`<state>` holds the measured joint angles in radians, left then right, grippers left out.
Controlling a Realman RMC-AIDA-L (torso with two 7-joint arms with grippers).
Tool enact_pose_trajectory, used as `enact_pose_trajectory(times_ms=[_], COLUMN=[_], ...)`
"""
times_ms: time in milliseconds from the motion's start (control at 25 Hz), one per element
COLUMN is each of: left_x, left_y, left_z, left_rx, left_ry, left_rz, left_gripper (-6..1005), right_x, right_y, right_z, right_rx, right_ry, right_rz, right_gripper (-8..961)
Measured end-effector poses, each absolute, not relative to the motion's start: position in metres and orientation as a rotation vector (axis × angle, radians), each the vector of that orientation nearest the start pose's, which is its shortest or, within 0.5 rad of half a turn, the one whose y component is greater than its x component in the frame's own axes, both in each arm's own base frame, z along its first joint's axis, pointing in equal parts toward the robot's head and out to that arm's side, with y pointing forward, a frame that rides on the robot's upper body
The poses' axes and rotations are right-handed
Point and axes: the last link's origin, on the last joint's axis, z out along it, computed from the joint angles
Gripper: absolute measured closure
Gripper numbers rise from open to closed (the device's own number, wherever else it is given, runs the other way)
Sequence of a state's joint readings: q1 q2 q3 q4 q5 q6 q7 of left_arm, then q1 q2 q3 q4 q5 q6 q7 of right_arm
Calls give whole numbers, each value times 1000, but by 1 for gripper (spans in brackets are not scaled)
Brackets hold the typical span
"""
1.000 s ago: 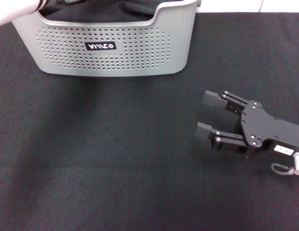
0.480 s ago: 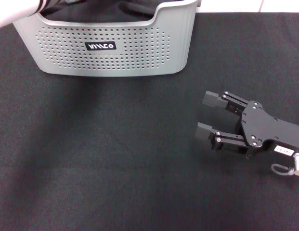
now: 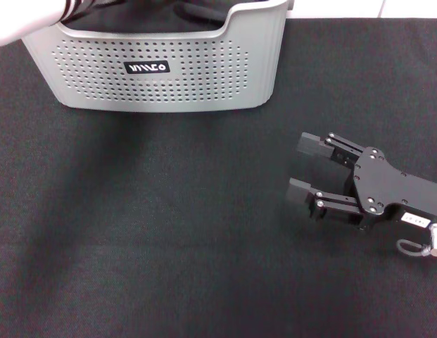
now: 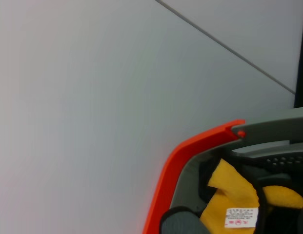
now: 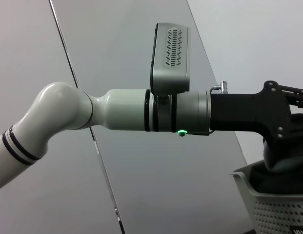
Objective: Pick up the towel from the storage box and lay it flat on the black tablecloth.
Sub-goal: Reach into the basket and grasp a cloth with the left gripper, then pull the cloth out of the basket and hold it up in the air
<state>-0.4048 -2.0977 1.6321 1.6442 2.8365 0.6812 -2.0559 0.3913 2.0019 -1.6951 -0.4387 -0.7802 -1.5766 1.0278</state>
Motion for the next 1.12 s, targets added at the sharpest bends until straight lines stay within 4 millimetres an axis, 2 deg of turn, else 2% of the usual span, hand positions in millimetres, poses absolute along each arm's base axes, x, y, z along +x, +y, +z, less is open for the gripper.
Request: enact_pose_trajectory(times_ms=[200,440,640,880,1000,1120], left_x=[-105,-106,-108,-111,-112,-108], left_y=[398,398,398,399,397,392], left_z=[41,41,41,42,44,50], left_rx=[-2028,-2028,-2030,-2030,-2025,-2008], left_ry=[393,388,386,374,371,366], left_rz=[230,233,237,244,241,213], left_gripper=[631,689,848,867,955,956], right_x=[226,226,226,227,228,229], right_y=[275,275,275,274,274,275], right_z=[-39,-39,-39,-39,-38,-36], right_rx=[-2619,-2618,-2617,-2614,-2606,-2592], right_ry=[474,474,474,476,481,484], right_rz=[1358,1359,1360,1359,1359,1360], right_gripper=[88,88,88,89,89,89])
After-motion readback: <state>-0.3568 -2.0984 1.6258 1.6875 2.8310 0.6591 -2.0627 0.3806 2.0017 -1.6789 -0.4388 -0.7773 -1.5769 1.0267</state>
